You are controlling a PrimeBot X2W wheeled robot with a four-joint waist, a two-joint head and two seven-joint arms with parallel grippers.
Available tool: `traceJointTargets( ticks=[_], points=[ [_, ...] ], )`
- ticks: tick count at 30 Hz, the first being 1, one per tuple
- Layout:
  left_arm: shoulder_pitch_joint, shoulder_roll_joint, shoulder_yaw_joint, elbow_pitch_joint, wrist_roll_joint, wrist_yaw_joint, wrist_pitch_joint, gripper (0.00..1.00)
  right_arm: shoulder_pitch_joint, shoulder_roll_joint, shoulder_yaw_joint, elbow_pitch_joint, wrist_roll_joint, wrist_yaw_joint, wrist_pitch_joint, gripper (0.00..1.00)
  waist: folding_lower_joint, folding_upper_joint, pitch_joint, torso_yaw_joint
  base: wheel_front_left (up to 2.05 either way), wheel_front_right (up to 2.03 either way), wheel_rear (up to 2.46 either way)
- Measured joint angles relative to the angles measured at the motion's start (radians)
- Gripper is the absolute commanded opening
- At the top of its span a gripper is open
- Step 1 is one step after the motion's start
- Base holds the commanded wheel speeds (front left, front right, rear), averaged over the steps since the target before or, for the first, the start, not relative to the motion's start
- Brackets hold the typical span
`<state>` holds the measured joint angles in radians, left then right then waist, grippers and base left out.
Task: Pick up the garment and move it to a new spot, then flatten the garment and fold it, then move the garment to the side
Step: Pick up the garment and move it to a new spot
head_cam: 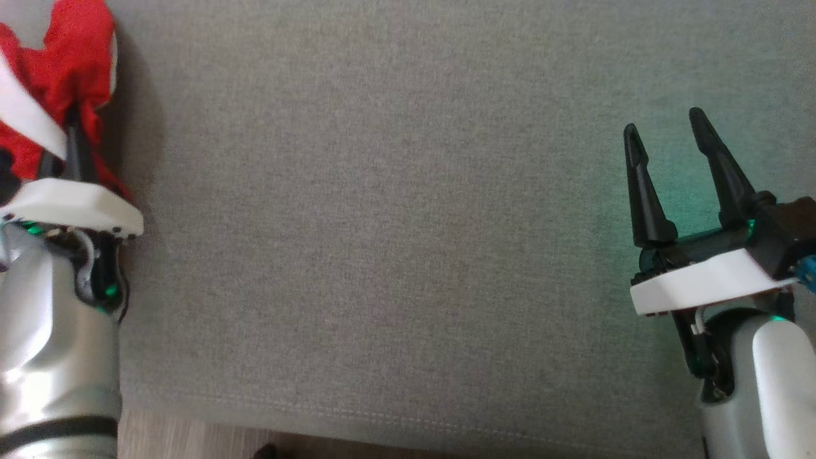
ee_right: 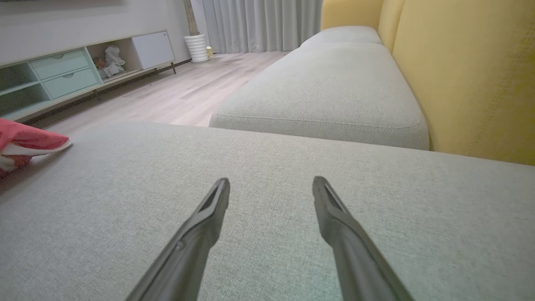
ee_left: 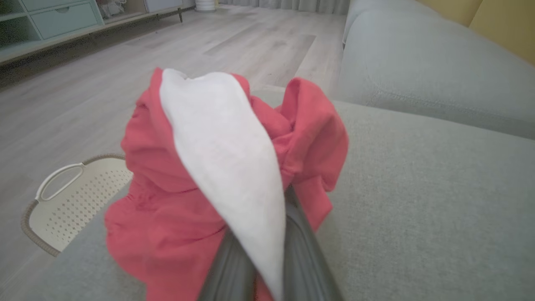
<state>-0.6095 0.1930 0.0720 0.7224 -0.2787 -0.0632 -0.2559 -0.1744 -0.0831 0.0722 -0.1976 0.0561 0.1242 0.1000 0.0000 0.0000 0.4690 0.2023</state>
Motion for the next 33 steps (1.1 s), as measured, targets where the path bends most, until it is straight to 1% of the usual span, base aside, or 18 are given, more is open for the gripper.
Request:
traceJointTargets(
  ticks=[3, 8, 13, 16, 20, 23, 26, 27, 28, 33],
  points=[
    [0.058, -0.004, 0.038, -0.114, 0.030, -0.007, 0.000, 0.00, 0.001, 0.006, -0.008, 0.023, 0.012, 0.000, -0.021, 1.00, 0.0000, 0.0000, -0.038, -0.004, 0.00, 0.00, 0.00],
    [0.236, -0.034, 0.055, -0.319, 0.093, -0.007, 0.000, 0.00, 0.017, 0.011, -0.016, 0.053, 0.030, 0.000, -0.051, 1.00, 0.0000, 0.0000, -0.123, -0.015, 0.00, 0.00, 0.00],
    [0.416, -0.064, 0.058, -0.509, 0.130, -0.007, 0.000, 0.00, 0.071, 0.020, -0.019, 0.082, 0.050, 0.000, -0.089, 1.00, -0.0001, 0.0000, -0.218, -0.035, 0.00, 0.00, 0.00],
    [0.518, -0.085, 0.037, -0.591, 0.145, -0.007, 0.000, 0.00, 0.100, 0.024, -0.019, 0.099, 0.072, 0.000, -0.111, 1.00, -0.0001, 0.0000, -0.274, -0.052, 0.00, 0.00, 0.00],
    [0.625, -0.105, -0.011, -0.651, 0.154, -0.014, 0.000, 0.00, 0.136, 0.029, -0.018, 0.127, 0.089, 0.000, -0.118, 1.00, -0.0001, 0.0000, -0.342, -0.082, 0.00, 0.00, 0.00],
    [0.670, -0.111, -0.052, -0.686, 0.154, -0.017, 0.010, 0.00, 0.166, 0.032, -0.015, 0.139, 0.102, 0.000, -0.125, 1.00, -0.0001, 0.0000, -0.379, -0.114, 0.00, 0.00, 0.00],
    [0.682, -0.116, -0.095, -0.696, 0.154, -0.018, 0.018, 0.00, 0.186, 0.033, -0.012, 0.147, 0.114, 0.000, -0.127, 1.00, -0.0001, 0.0000, -0.402, -0.152, 0.00, 0.00, 0.00],
    [0.683, -0.118, -0.110, -0.696, 0.154, -0.026, 0.021, 0.00, 0.190, 0.033, -0.011, 0.149, 0.118, 0.000, -0.127, 1.00, -0.0001, 0.0000, -0.408, -0.165, 0.00, 0.00, 0.00],
    [0.683, -0.120, -0.145, -0.695, 0.154, -0.032, 0.026, 0.00, 0.192, 0.034, -0.009, 0.153, 0.128, 0.000, -0.127, 1.00, -0.0001, 0.0000, -0.418, -0.192, 0.00, 0.00, 0.00],
    [0.654, -0.123, -0.237, -0.646, 0.154, -0.046, 0.027, 0.00, 0.193, 0.034, 0.005, 0.153, 0.157, 0.000, -0.135, 1.00, -0.0001, 0.0000, -0.422, -0.265, 0.00, 0.00, 0.00]
  ],
)
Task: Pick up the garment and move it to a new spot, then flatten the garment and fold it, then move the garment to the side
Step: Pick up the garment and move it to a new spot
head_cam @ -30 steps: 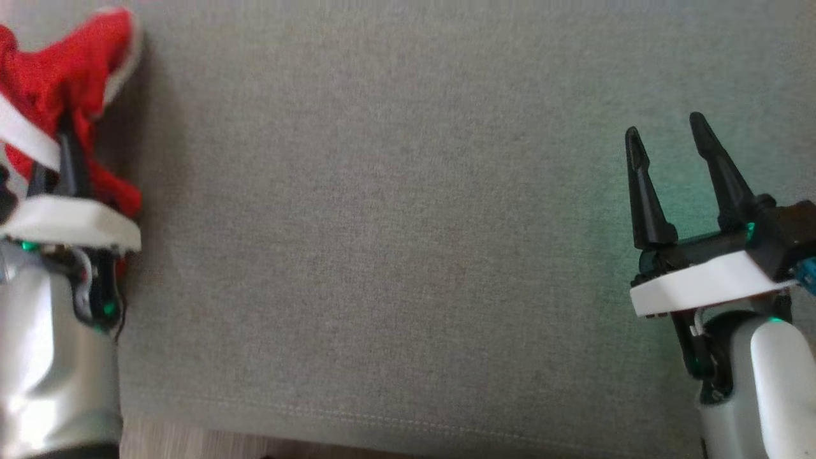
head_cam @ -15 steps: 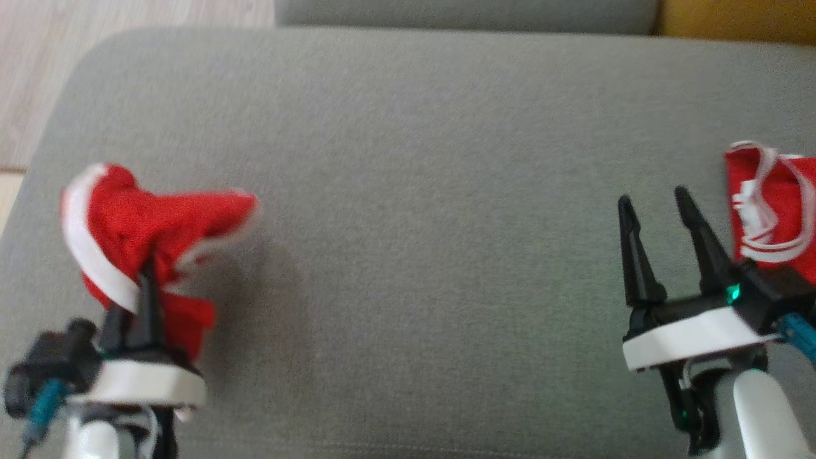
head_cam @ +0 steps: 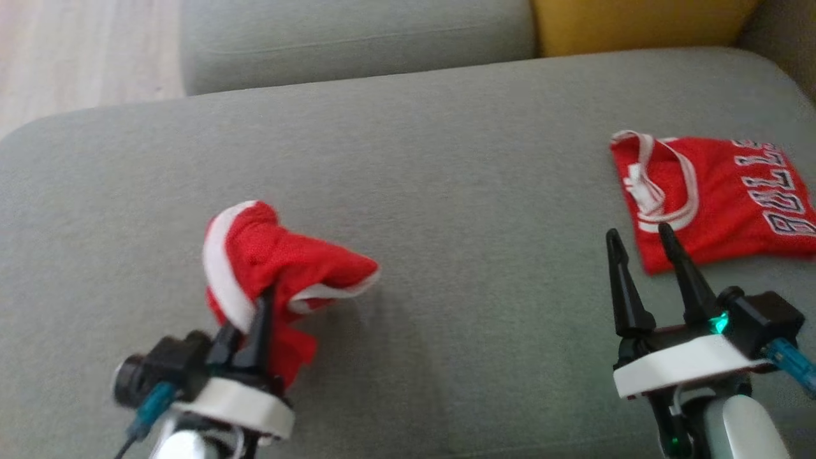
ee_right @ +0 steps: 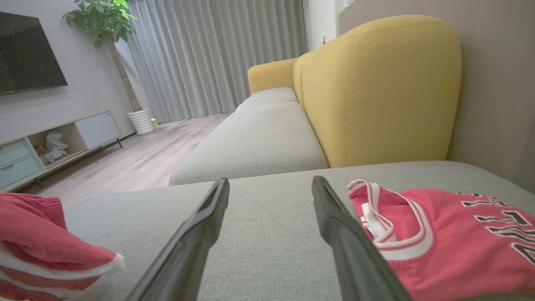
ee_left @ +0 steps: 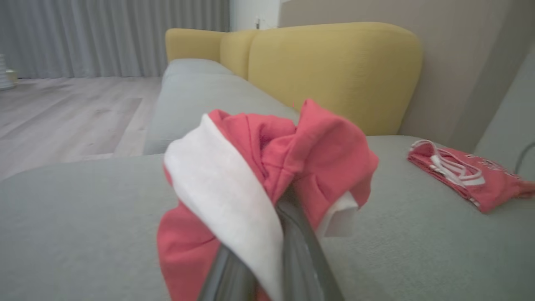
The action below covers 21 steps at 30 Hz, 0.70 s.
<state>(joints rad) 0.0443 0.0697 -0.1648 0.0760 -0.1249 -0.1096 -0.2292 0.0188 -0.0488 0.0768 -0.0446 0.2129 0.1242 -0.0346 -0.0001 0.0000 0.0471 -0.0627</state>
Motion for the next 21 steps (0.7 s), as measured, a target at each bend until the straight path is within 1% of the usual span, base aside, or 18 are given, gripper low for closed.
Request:
traceJointTargets(
  ticks=[7, 12, 13, 14, 15, 18, 21],
  points=[
    [-0.185, -0.002, -0.148, 0.113, 0.017, -0.014, 0.000, 0.00, -0.003, 0.001, 0.017, 0.006, 0.032, 0.000, -0.011, 1.00, 0.0000, 0.0000, 0.050, -0.096, 0.00, 0.00, 0.00],
    [-0.294, 0.014, -0.244, 0.256, 0.027, -0.015, 0.019, 0.00, -0.017, 0.001, 0.024, 0.018, 0.052, 0.000, -0.033, 1.00, 0.0000, 0.0000, 0.114, -0.147, 0.00, 0.00, 0.00],
    [-0.308, 0.019, -0.257, 0.283, 0.027, -0.016, 0.023, 0.12, -0.021, 0.001, 0.025, 0.022, 0.056, 0.000, -0.039, 1.00, 0.0000, 0.0000, 0.126, -0.155, 0.00, 0.00, 0.00],
    [-0.322, 0.023, -0.274, 0.308, 0.024, -0.020, 0.026, 0.49, -0.027, 0.001, 0.025, 0.026, 0.061, 0.000, -0.041, 1.00, 0.0001, 0.0000, 0.138, -0.163, 0.00, 0.00, 0.00],
    [-0.332, 0.026, -0.285, 0.329, 0.017, -0.021, 0.026, 1.00, -0.033, 0.001, 0.026, 0.029, 0.062, 0.000, -0.042, 1.00, 0.0001, 0.0000, 0.148, -0.170, 0.00, 0.00, 0.00],
    [-0.344, 0.028, -0.301, 0.362, -0.009, -0.022, 0.020, 1.00, -0.041, 0.001, 0.025, 0.042, 0.062, 0.000, -0.052, 1.00, 0.0001, 0.0000, 0.168, -0.182, 0.00, 0.00, 0.00],
    [-0.343, 0.030, -0.303, 0.362, -0.025, -0.022, 0.002, 1.00, -0.042, 0.001, 0.020, 0.052, 0.061, 0.000, -0.054, 1.00, 0.0001, 0.0000, 0.169, -0.171, 0.00, 0.00, 0.00]
  ],
)
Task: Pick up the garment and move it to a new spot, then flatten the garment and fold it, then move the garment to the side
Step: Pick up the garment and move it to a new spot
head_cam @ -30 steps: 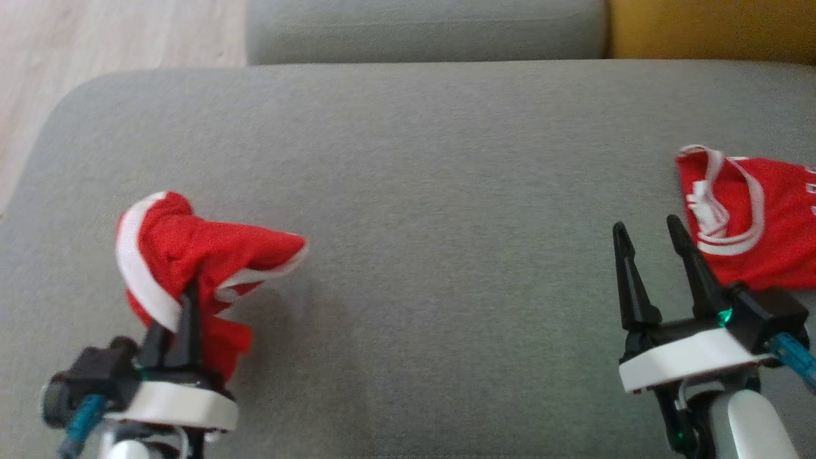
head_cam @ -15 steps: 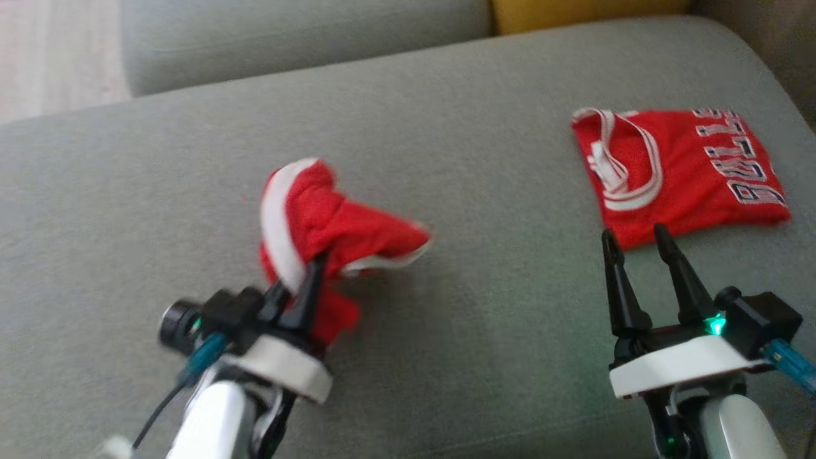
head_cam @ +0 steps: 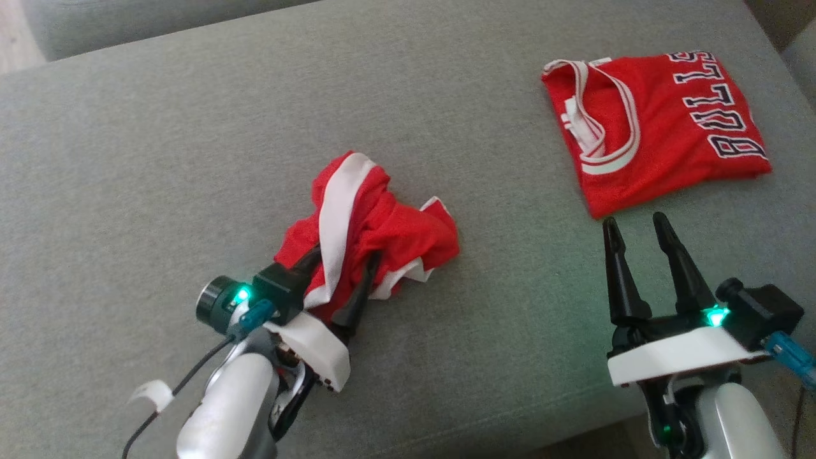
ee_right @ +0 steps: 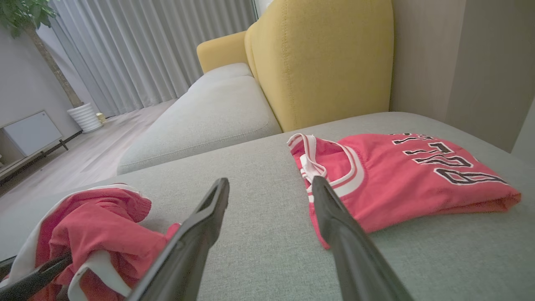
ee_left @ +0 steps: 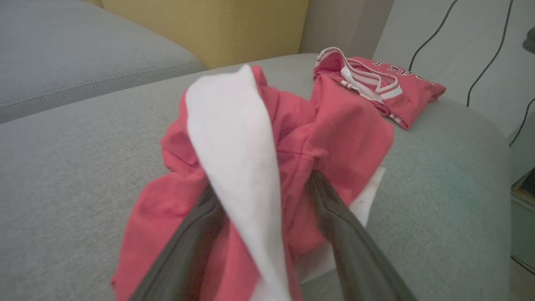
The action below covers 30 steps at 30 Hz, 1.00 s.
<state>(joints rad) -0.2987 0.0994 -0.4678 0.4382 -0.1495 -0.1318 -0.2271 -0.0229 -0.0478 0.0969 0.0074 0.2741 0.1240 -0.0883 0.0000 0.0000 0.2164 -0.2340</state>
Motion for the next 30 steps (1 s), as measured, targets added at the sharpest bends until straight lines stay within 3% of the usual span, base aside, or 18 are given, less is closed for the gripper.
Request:
traceJointTargets(
  ticks=[6, 16, 21, 30],
  points=[
    [0.037, 0.007, 0.034, -0.080, -0.026, 0.028, -0.019, 1.00, -0.007, 0.000, -0.003, 0.001, -0.006, 0.000, 0.000, 1.00, 0.0000, 0.0000, -0.018, 0.037, 0.00, 0.00, 0.00],
    [0.188, 0.025, 0.208, -0.295, -0.082, 0.158, -0.022, 1.00, -0.006, 0.000, -0.027, -0.010, -0.041, 0.000, 0.027, 1.00, 0.0000, 0.0000, -0.079, 0.137, 0.00, 0.00, 0.00],
    [0.238, 0.051, 0.282, -0.338, -0.082, 0.198, -0.022, 1.00, -0.002, 0.000, -0.038, -0.020, -0.056, 0.000, 0.055, 1.00, 0.0000, 0.0000, -0.115, 0.181, 0.00, 0.00, 0.00],
    [0.361, 0.090, 0.321, -0.375, -0.089, 0.210, -0.016, 1.00, 0.047, 0.000, -0.030, -0.033, -0.091, 0.000, 0.090, 1.00, -0.0001, 0.0000, -0.176, 0.216, 0.00, 0.00, 0.00]
  ],
)
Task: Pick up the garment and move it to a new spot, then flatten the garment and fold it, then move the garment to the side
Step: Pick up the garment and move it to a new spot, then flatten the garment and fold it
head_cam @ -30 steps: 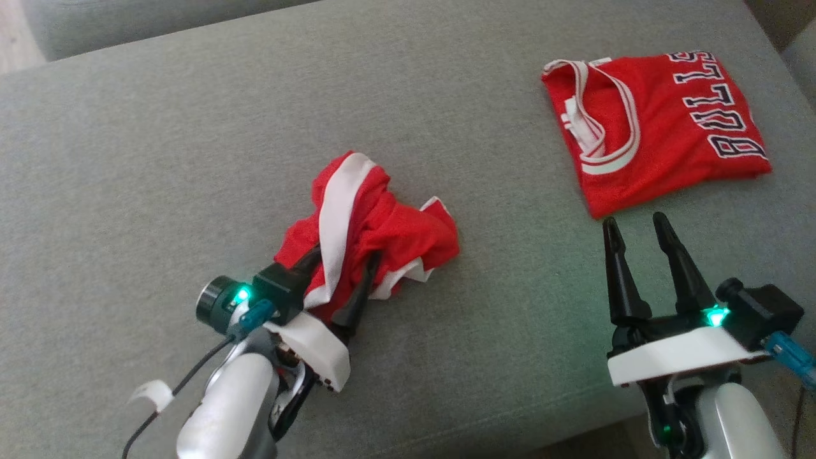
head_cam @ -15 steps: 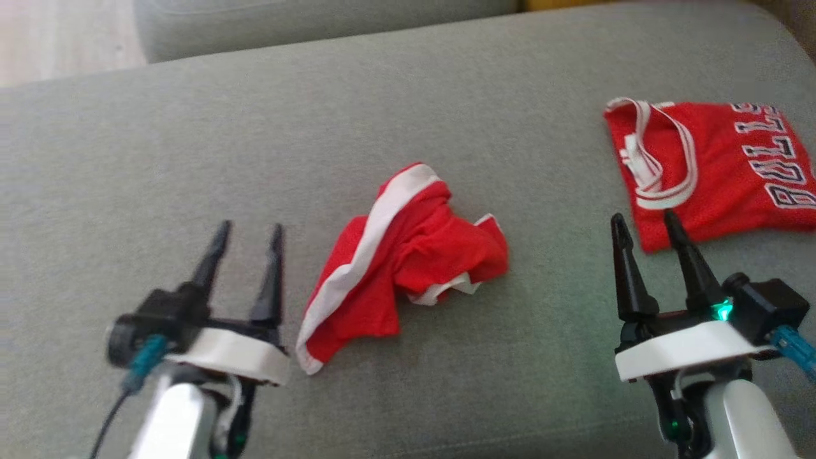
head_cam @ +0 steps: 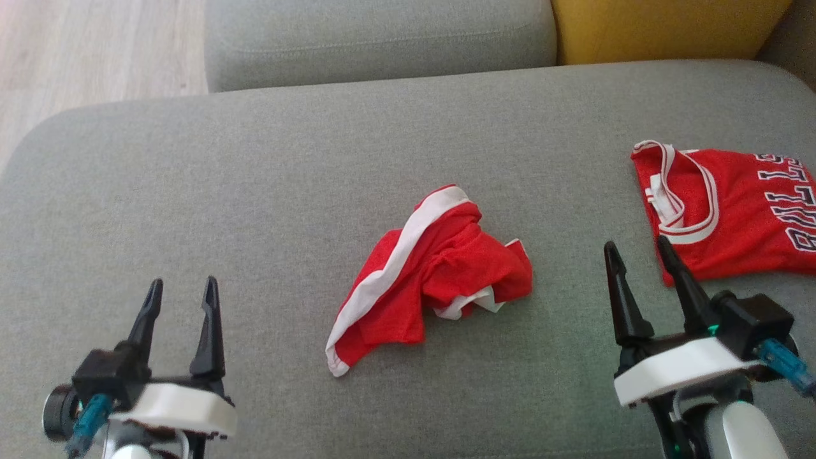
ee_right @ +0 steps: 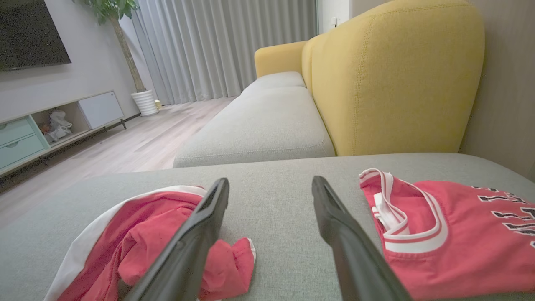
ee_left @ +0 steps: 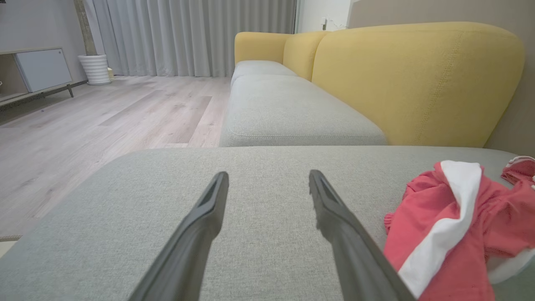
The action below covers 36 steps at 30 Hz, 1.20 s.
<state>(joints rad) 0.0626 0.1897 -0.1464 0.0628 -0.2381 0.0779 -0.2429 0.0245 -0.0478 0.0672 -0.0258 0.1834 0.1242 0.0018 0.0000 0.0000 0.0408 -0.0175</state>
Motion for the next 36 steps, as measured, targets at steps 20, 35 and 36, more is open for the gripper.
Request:
traceJointTargets(
  ticks=[20, 35, 36],
  points=[
    [0.128, 0.017, -0.034, -0.095, -0.004, 0.019, 0.058, 1.00, 0.096, 0.001, -0.012, -0.045, -0.007, 0.000, 0.048, 1.00, 0.0000, 0.0000, -0.073, 0.003, 0.00, 0.00, 0.00],
    [0.137, 0.019, -0.041, -0.102, -0.004, 0.029, 0.065, 1.00, 0.096, 0.001, -0.016, -0.047, 0.003, 0.000, 0.049, 1.00, 0.0000, 0.0000, -0.068, 0.010, 0.00, 0.00, 0.00],
    [0.137, 0.020, -0.042, -0.102, -0.004, 0.029, 0.065, 1.00, 0.096, 0.001, -0.016, -0.047, 0.003, 0.000, 0.049, 1.00, 0.0000, 0.0000, -0.067, 0.010, 0.00, 0.00, 0.00]
  ],
)
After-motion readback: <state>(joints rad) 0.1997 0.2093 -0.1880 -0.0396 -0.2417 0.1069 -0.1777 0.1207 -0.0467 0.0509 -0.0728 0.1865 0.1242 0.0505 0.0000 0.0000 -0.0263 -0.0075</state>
